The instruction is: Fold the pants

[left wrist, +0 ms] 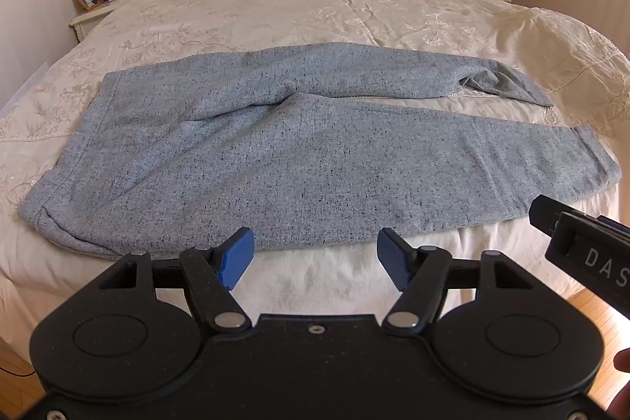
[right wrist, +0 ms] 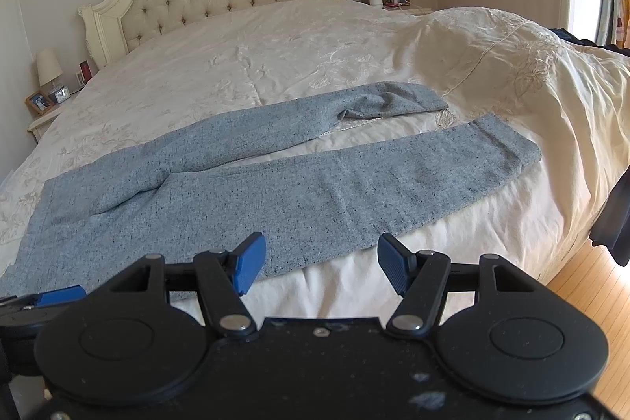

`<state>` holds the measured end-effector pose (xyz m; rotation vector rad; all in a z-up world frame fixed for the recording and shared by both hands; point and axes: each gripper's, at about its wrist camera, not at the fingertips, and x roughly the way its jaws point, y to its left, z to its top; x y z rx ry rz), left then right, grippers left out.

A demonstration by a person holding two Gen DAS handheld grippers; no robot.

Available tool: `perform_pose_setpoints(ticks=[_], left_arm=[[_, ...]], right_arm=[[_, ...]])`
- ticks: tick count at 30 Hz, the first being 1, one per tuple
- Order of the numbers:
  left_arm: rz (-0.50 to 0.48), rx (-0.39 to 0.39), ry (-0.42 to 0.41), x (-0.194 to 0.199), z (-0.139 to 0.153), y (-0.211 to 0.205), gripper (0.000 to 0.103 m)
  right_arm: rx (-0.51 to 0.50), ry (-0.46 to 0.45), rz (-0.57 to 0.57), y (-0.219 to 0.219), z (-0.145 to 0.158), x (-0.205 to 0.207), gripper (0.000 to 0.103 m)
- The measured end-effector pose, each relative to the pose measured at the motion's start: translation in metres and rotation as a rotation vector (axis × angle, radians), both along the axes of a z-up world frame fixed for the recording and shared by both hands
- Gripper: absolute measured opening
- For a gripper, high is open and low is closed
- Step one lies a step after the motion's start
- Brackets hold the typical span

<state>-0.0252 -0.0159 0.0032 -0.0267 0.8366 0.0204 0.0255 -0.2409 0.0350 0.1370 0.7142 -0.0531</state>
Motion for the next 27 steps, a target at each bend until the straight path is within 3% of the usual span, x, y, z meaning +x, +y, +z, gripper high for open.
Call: perform_pose_setpoints(ticks=[27], left_arm=[[-0.003, 0.001, 0.008, 0.0014, -0.0043, -0.0015, 0.070]], right_arm=[[-0.003, 0.007, 0.005, -0.0007, -0.0042, 0.0018, 0.067]])
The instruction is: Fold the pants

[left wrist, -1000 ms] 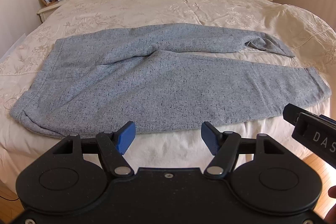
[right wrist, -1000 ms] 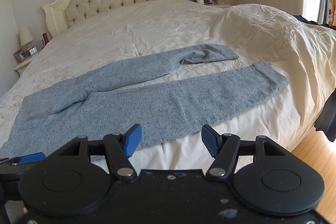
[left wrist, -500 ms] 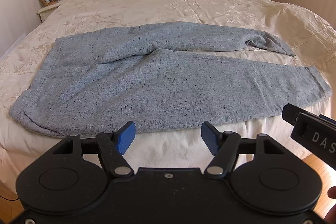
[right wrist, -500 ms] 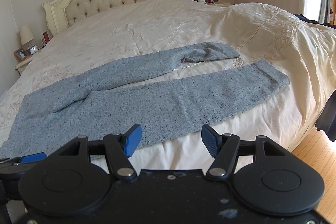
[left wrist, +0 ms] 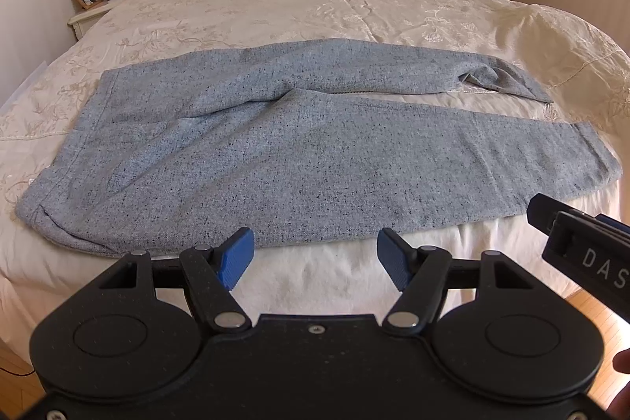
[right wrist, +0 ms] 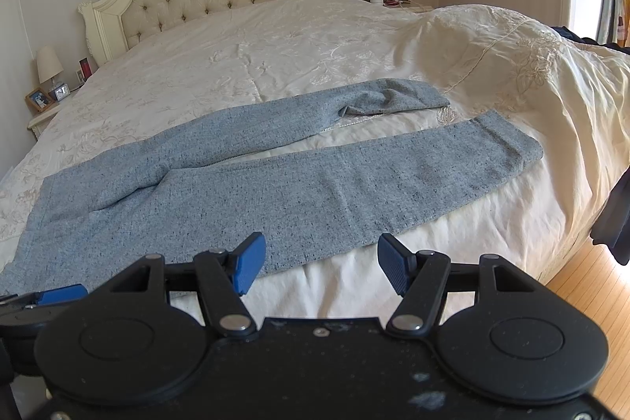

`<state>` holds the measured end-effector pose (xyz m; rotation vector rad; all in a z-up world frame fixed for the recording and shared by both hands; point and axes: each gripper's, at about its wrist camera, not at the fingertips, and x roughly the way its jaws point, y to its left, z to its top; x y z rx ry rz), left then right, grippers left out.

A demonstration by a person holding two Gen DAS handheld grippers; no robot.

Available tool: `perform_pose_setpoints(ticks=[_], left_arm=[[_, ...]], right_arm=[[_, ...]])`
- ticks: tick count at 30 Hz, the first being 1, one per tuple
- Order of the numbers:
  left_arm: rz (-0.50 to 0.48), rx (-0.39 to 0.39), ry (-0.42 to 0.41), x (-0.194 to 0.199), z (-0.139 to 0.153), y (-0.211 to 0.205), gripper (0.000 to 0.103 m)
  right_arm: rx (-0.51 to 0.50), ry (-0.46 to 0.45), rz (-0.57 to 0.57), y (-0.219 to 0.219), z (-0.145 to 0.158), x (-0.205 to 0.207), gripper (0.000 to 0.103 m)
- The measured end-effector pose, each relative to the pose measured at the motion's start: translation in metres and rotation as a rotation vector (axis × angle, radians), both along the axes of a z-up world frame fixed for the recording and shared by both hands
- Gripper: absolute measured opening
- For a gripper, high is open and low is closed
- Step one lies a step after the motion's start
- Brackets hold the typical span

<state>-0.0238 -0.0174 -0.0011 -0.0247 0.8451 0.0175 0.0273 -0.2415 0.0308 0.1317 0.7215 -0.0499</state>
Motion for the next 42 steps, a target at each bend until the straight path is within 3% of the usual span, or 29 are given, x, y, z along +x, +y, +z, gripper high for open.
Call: perform_pose_setpoints(ticks=[27, 30, 35, 42], left_arm=[[-0.006, -0.022, -0.003, 0.015, -0.006, 0.002, 0.069], [-0.029, -0.014, 0.005, 0.026, -0.005, 0.001, 0.069], [-0.089, 0.080, -0.030, 0.048, 0.000, -0.010, 0.069], [-0.122, 0.080, -0.015, 0.086, 0.008, -0.022, 0.069]], right_arm=[[-0.018, 0.040, 0.008, -0.001, -0.008, 0.015, 0.067], [-0.029, 0.067, 0.017, -0.002, -0.014, 0.023, 0.067], [-0.038, 0.133, 0.010, -0.007, -0.026, 0.041, 0.067], [0.007, 0.220, -0.061, -0.027, -0.029, 0.074, 0.067]])
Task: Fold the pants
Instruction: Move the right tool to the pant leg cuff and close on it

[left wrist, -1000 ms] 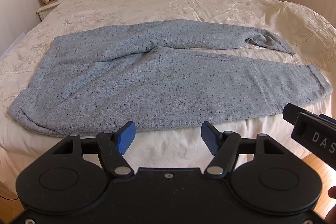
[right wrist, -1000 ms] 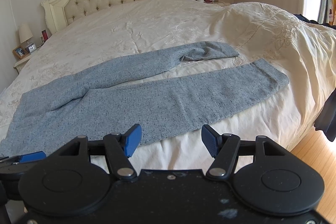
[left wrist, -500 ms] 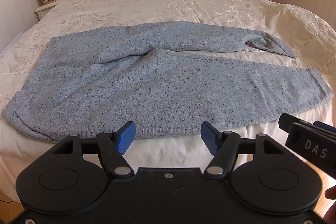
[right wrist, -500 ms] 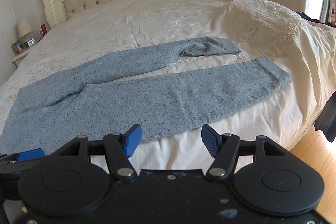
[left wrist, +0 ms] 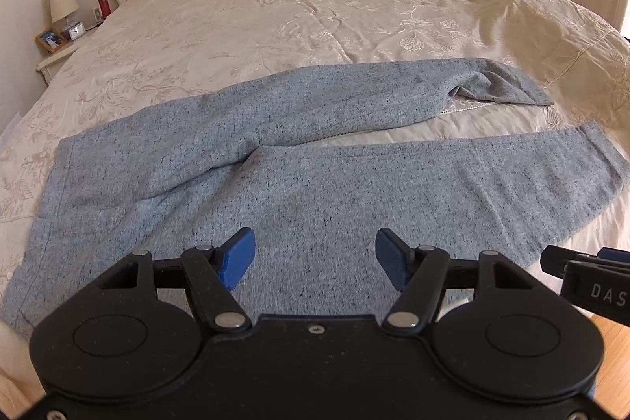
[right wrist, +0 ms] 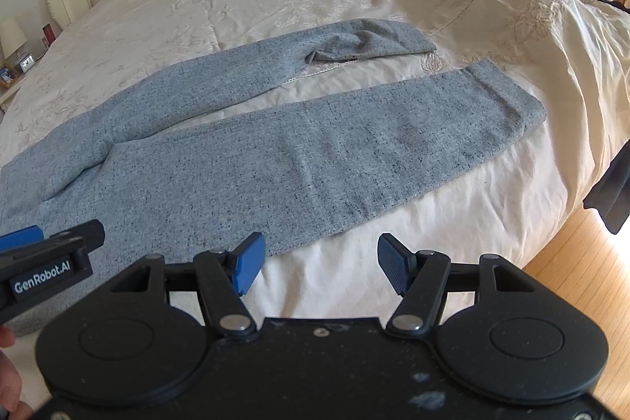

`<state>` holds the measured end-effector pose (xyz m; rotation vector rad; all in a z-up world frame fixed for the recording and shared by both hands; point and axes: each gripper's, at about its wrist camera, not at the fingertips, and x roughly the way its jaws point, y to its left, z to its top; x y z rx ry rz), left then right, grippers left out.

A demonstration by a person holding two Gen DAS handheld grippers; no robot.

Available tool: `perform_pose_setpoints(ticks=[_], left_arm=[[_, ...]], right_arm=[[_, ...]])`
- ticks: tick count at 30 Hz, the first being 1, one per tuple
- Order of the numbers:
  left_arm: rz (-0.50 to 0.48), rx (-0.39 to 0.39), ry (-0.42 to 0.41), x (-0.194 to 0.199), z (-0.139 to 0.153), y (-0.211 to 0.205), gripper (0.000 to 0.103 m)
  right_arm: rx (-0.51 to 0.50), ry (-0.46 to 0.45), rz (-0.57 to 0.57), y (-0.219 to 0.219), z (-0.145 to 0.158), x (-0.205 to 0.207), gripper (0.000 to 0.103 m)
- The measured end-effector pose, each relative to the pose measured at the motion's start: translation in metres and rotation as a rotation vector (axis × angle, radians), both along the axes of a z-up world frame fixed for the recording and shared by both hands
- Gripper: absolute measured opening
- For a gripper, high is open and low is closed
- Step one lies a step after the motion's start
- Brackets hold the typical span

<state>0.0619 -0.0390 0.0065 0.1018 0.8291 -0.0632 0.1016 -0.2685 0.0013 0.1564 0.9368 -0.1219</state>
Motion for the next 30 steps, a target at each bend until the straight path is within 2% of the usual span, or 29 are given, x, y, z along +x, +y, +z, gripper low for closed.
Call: perform_pose_setpoints(ticks=[3, 6, 10, 15, 19, 21, 30], left_arm=[[-0.009, 0.015, -0.009, 0.018, 0.004, -0.007, 0.069], [-0.004, -0.011, -0.005, 0.037, 0.008, -0.010, 0.069], [0.004, -0.057, 0.001, 0.058, 0.013, -0.014, 0.069], [0.045, -0.054, -0.042, 0.081, 0.018, -0.022, 0.069], [0.058, -0.068, -0.047, 0.099, 0.016, -0.029, 0.069], [0.050, -0.070, -0.039, 0.109, 0.013, -0.034, 0.069], [0.055, -0.097, 0.046, 0.147, -0.010, -0.050, 0.069]], right_arm=[[0.011, 0.006, 0.008, -0.008, 0.004, 0.015, 0.067], [0.010, 0.028, 0.019, -0.015, 0.011, 0.035, 0.067], [-0.084, 0.083, 0.120, -0.015, 0.014, 0.068, 0.067], [-0.178, 0.056, 0.207, -0.021, 0.020, 0.107, 0.066], [-0.211, 0.001, 0.187, -0.038, 0.026, 0.139, 0.063], [-0.224, 0.004, 0.168, -0.050, 0.025, 0.159, 0.062], [-0.043, 0.063, 0.014, -0.120, -0.002, 0.240, 0.059]])
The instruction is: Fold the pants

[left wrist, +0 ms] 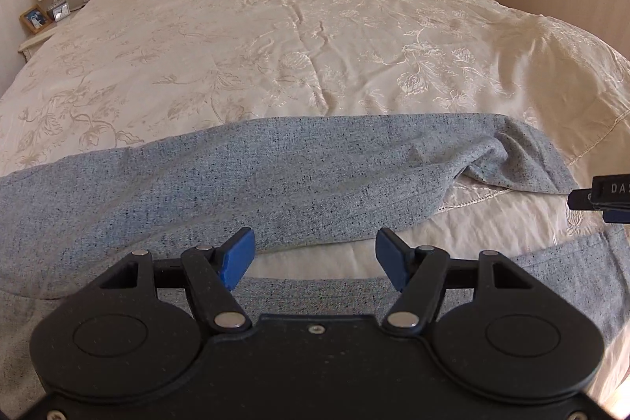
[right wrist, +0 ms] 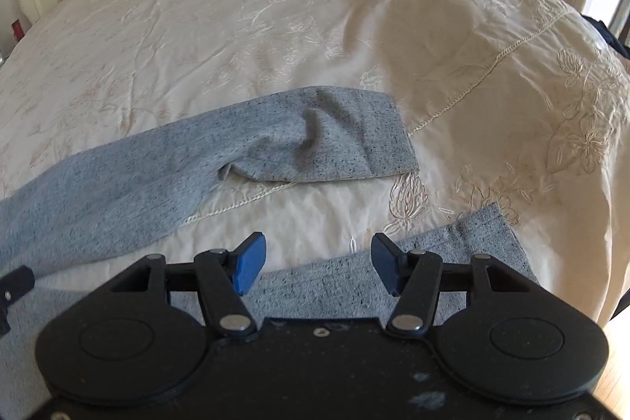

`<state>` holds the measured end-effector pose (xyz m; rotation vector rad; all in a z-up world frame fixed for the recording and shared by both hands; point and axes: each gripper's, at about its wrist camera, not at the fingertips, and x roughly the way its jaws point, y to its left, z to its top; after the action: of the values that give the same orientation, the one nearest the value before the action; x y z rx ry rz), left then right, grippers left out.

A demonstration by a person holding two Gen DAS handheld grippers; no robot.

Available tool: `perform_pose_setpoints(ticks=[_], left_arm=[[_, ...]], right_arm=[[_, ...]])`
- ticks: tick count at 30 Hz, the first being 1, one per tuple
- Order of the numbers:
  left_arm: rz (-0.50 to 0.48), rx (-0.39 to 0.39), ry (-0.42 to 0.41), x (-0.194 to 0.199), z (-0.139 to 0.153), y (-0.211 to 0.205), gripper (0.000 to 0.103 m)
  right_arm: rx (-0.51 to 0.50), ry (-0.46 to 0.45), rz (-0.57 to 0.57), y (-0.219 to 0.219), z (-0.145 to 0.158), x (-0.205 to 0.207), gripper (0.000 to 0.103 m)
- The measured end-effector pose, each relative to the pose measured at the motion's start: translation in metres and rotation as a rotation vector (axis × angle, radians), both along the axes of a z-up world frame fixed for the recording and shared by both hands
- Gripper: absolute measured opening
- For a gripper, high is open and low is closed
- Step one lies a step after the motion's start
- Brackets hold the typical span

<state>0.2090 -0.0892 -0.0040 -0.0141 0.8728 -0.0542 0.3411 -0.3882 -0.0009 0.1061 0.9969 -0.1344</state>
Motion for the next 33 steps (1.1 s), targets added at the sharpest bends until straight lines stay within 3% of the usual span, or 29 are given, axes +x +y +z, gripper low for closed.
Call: perform_pose_setpoints(ticks=[9, 14, 23, 24, 26, 27, 33], left_arm=[[-0.024, 0.005, 0.030, 0.013, -0.014, -0.005, 0.069], [-0.038, 0.018, 0.033, 0.013, -0.017, -0.004, 0.069], [-0.056, 0.028, 0.051, 0.019, -0.020, 0.000, 0.069], [-0.054, 0.027, 0.050, 0.020, -0.020, 0.001, 0.069], [-0.054, 0.031, 0.043, 0.022, -0.019, 0.002, 0.069], [-0.056, 0.031, 0.041, 0.024, -0.019, 0.003, 0.069], [-0.038, 0.031, 0.045, 0.039, -0.017, 0.015, 0.069]], right_arm=[[0.129, 0.012, -0.162, -0.057, -0.028, 0.061, 0.060], [0.209, 0.070, -0.256, -0.084, -0.050, 0.086, 0.061], [0.216, 0.095, -0.299, -0.093, -0.077, 0.108, 0.060], [0.208, 0.093, -0.284, -0.091, -0.078, 0.110, 0.054], [0.155, 0.100, -0.235, -0.082, -0.080, 0.116, 0.018], [0.127, 0.111, -0.202, -0.077, -0.081, 0.119, 0.006], [-0.180, 0.044, -0.099, -0.047, -0.072, 0.137, 0.005]])
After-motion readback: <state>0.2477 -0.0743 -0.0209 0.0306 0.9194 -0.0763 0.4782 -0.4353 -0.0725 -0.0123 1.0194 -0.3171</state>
